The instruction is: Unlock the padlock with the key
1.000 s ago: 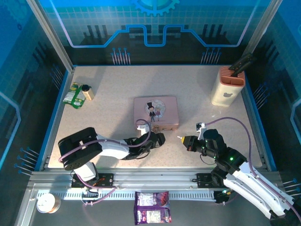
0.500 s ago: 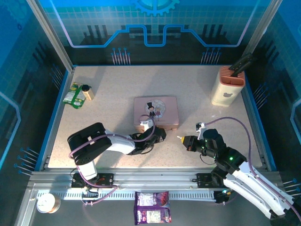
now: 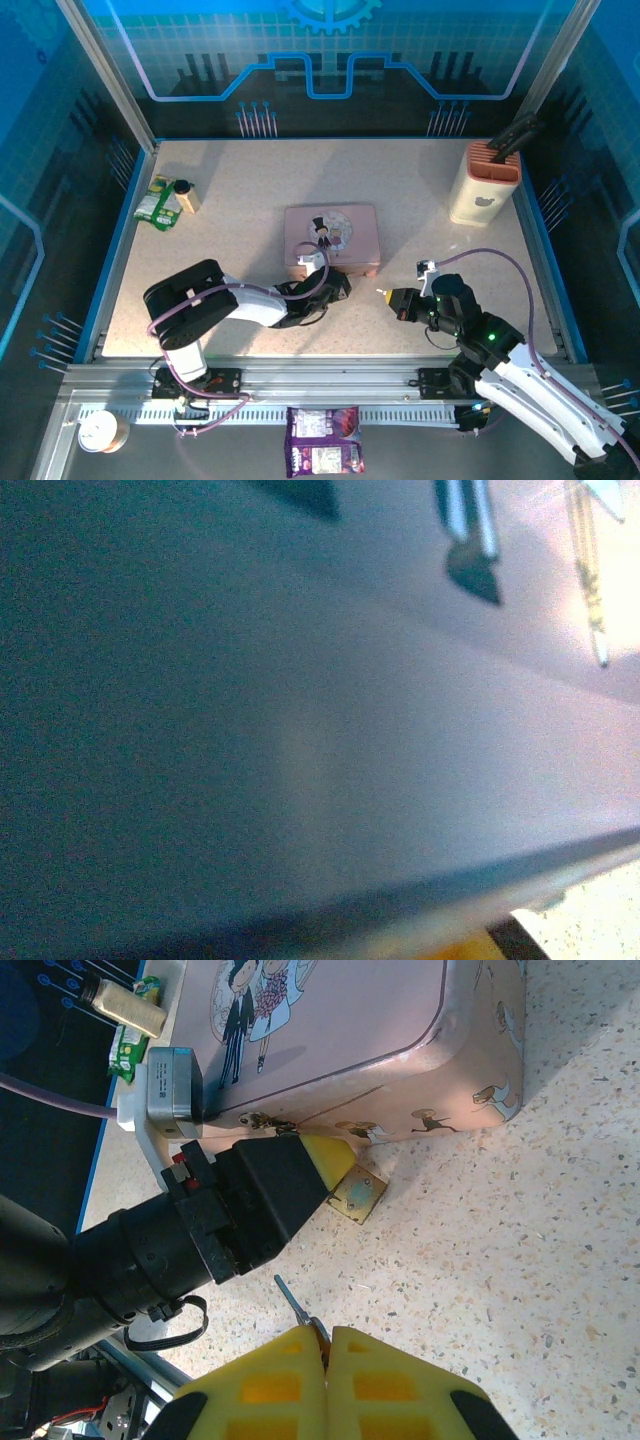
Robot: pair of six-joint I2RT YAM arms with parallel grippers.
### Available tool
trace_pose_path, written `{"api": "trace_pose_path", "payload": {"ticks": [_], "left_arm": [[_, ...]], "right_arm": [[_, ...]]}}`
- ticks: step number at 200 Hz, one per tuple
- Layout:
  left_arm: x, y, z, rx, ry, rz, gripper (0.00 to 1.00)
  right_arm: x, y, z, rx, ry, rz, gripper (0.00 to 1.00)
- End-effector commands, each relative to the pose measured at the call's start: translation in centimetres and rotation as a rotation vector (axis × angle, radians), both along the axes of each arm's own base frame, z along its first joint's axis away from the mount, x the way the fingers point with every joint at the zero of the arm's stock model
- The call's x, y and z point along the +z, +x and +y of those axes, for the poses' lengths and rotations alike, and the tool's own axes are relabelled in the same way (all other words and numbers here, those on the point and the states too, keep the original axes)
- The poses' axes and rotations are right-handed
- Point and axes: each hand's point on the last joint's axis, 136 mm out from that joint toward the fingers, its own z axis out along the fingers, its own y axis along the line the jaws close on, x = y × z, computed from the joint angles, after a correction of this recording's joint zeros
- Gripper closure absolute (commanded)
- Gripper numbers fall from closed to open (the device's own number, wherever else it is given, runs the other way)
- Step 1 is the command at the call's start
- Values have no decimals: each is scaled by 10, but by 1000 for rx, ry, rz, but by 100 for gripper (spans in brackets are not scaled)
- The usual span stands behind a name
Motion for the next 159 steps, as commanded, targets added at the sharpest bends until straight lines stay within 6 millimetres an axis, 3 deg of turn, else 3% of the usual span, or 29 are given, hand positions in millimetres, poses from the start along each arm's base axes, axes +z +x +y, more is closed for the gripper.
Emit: {"api": "trace_pose_path", "payload": {"ticks": [1,22,96,133,159], "left_arm": [[-24,-11,18,-7,73,65,89],[-21,-11,12,-45,71,59,91],[-4,-15,8,-200,90,30,97],[0,-4,14,-294,90,78,98],[3,13,30,-281,90,112,99]], "right_arm": [[-8,0,-3,-19,-14,-1,100],[-22,0,-13,-65,-53,28,100],[-32,4,-17,-115,-28,47,100],[-32,11,-18,-135,16,66,100],[-32,16,-13,-117,32,87,100]]}}
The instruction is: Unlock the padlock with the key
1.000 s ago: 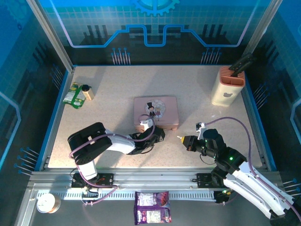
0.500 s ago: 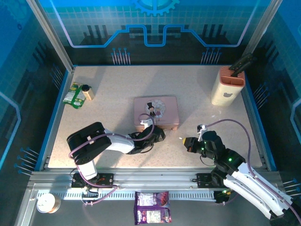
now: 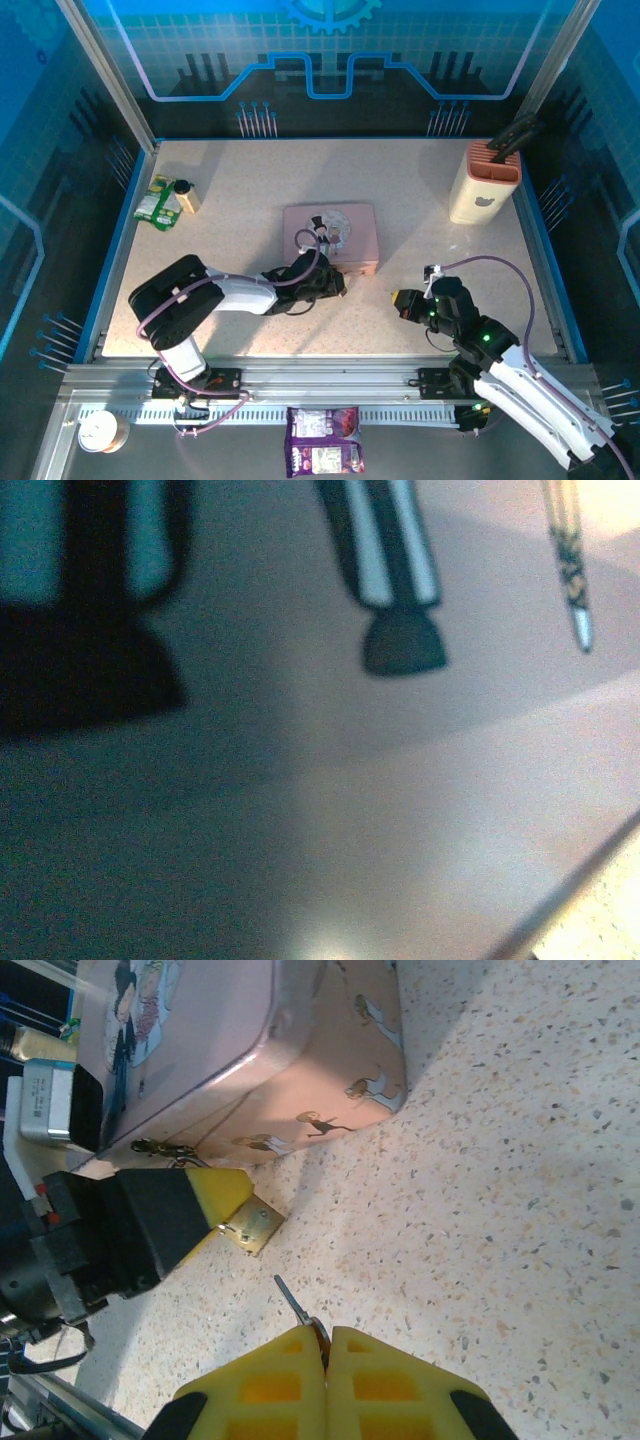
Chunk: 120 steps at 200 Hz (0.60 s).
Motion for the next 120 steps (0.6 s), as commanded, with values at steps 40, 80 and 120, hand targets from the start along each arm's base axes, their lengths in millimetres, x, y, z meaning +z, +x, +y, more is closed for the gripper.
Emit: {"api": "trace_pose_path", "payload": {"ticks": [40,80,120], "left_arm": [[0,46,43,35,49,88,100],[9,59,47,71,-35,122,100],[12,32,25,23,-96,172,100]], "right_arm": [[3,11,20,50,71,19,100],[4,12,30,72,84,22,100],[-7,11,36,57,123,41,100]]}}
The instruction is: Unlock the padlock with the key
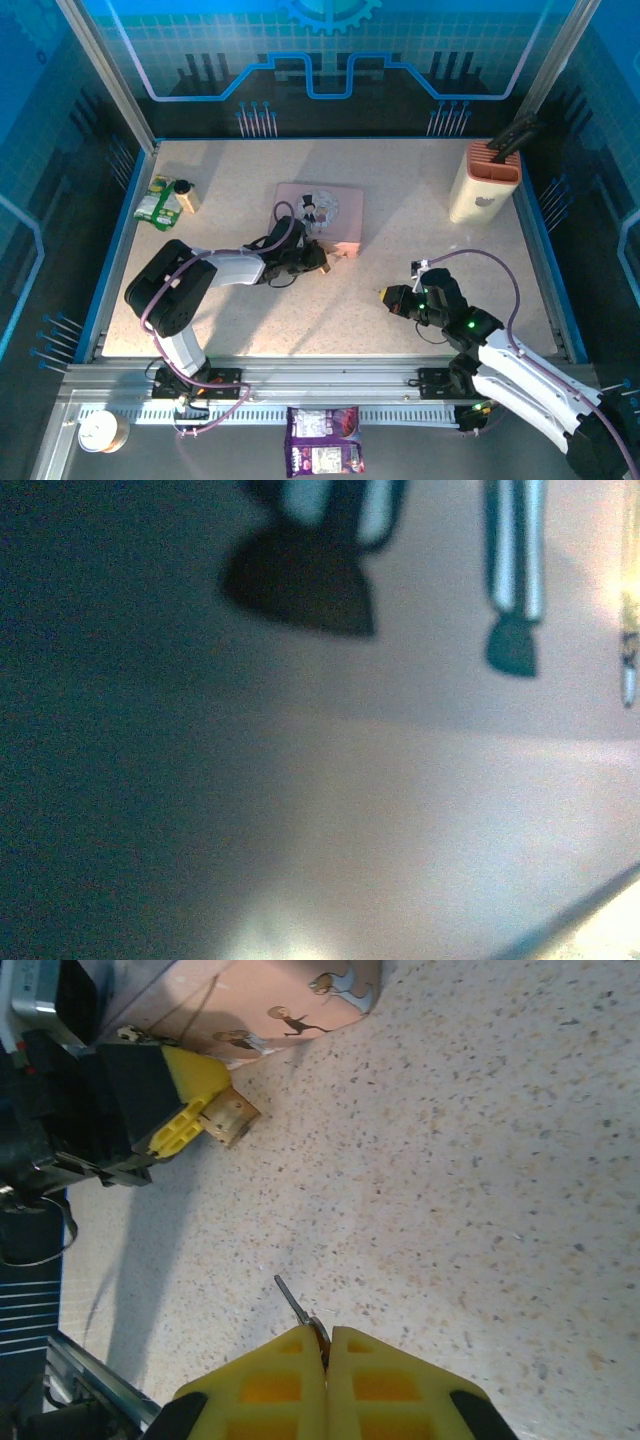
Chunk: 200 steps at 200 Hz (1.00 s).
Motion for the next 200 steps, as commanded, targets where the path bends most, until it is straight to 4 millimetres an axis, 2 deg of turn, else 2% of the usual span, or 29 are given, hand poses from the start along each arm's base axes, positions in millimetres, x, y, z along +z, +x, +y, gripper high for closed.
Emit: {"api": "trace_pose_path", "payload": {"ticks": [1,28,68,124,200], "left_arm": [[7,-22,-19,-35,-55,55,100],[7,-38,-36,-45,-97,81,100],[8,-45,-56,-9,-202,85,100],[25,-42,-70,37,-323,54,100],[43,-42,-76,51,-442,58,100]], "right_arm": [[-1,1,8,-8,58,-2,100],[-7,1,11,-31,93,26,100],[-8,4,12,-114,166,49,100],[-9,9,17,-165,243,88,100],[2,23,45,-117,339,114,100]]}}
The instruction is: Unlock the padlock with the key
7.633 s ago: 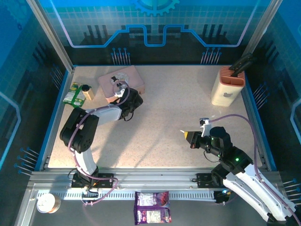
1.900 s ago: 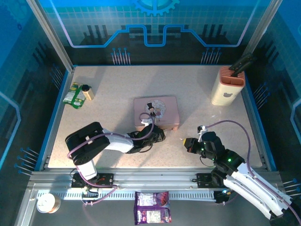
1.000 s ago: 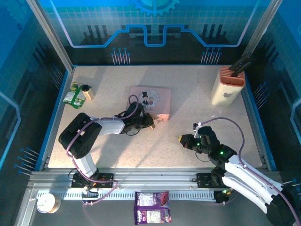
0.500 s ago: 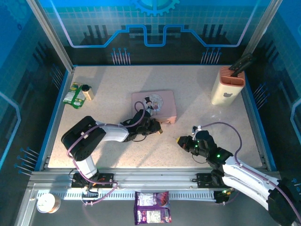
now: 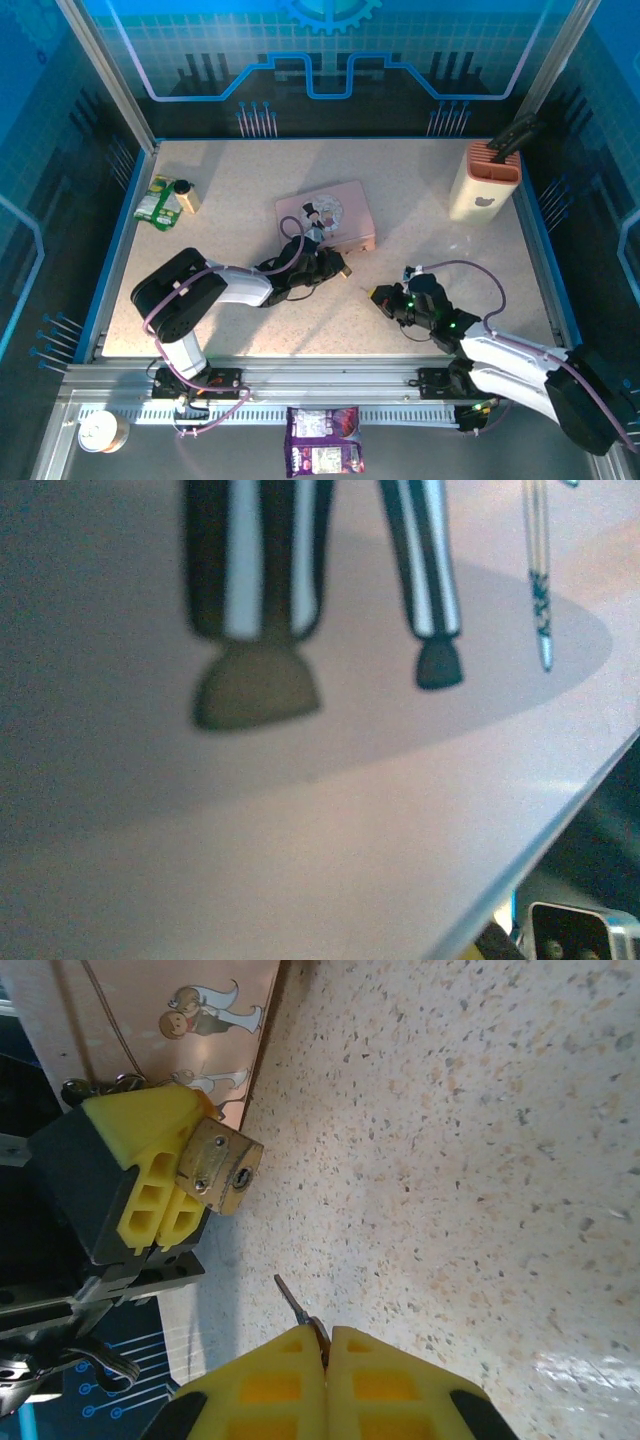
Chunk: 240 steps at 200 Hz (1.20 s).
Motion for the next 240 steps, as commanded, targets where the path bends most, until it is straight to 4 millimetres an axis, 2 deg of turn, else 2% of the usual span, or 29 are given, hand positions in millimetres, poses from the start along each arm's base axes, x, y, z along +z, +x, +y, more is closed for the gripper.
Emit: {"api": "trace_pose_path", "payload": {"ticks": [1,127,165,197,240], "left_arm": [[14,-22,-24,-65,-178,113,100],[37,-19,-19,-24,-266,66,100],[41,-17,-17,-1,-304,50,100],[45,-17,-16,5,-313,41,100],[48,-16,-17,-2,-318,31,100]], "right_arm": [[28,11,18,23,95,-57,100],[39,35,23,35,266,-7,100],[37,38,26,36,301,6,100],[27,38,22,21,299,30,100],[33,42,22,21,326,13,100]]}}
